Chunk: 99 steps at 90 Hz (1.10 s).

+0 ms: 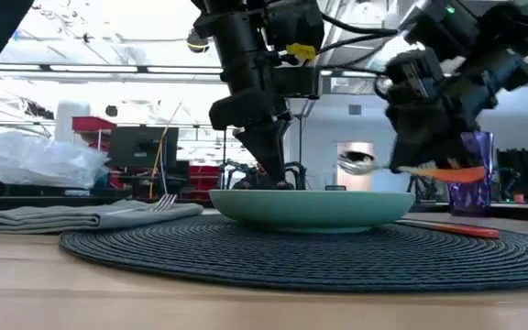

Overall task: Set table place
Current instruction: Put the orange spoon on the blue placemat

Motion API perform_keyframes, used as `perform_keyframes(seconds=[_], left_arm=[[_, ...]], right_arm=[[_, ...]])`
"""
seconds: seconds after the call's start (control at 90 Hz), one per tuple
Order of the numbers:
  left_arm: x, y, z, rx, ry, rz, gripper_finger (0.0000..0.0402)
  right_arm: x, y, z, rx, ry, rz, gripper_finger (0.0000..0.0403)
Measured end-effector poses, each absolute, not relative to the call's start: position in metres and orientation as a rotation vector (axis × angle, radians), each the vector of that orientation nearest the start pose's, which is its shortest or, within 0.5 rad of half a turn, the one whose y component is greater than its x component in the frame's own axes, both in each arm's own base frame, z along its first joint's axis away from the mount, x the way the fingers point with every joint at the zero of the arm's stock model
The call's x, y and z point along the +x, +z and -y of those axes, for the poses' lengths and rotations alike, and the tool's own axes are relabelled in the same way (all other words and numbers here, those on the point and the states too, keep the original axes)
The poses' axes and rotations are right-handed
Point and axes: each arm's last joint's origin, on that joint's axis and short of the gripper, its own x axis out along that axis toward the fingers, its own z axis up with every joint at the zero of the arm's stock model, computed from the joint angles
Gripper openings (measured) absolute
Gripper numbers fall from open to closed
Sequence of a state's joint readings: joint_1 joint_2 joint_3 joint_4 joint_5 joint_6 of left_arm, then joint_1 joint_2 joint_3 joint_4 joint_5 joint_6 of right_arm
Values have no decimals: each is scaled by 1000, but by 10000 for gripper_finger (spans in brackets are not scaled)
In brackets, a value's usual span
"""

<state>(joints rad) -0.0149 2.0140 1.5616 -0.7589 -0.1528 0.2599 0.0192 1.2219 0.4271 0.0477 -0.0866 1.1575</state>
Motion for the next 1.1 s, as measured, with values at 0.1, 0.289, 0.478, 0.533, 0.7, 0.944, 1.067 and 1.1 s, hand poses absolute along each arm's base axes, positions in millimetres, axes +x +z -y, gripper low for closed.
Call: perform_keyframes(seconds=[0.1,0.289,0.478,0.533,0.7,0.944,1.067,1.1], left_arm=[[413,198,4,335,-45,-1226,11],[413,198,6,340,-51,-1226,11],[413,198,6,337,-50,-1231,11],[412,198,7,338,-51,-1231,11],[412,198,7,336,-49,-1232,11],[412,198,8,338,-52,-1232,11],[412,198,8,338,-52,-1233,11],[412,198,8,339,-53,-1232,11]], right_arm=[[210,154,-6,1146,-332,-647,0],[206,152,-6,1143,-360,-680,0],[203,146,-13,1147,-381,-742,0],[205,146,-13,1149,-375,-735,0],[203,138,-13,1151,-424,-792,0],[200,126,-13,1140,-493,-878,0],[201,124,-13,1124,-492,-892,2],[201,124,-13,1123,-492,-892,4]])
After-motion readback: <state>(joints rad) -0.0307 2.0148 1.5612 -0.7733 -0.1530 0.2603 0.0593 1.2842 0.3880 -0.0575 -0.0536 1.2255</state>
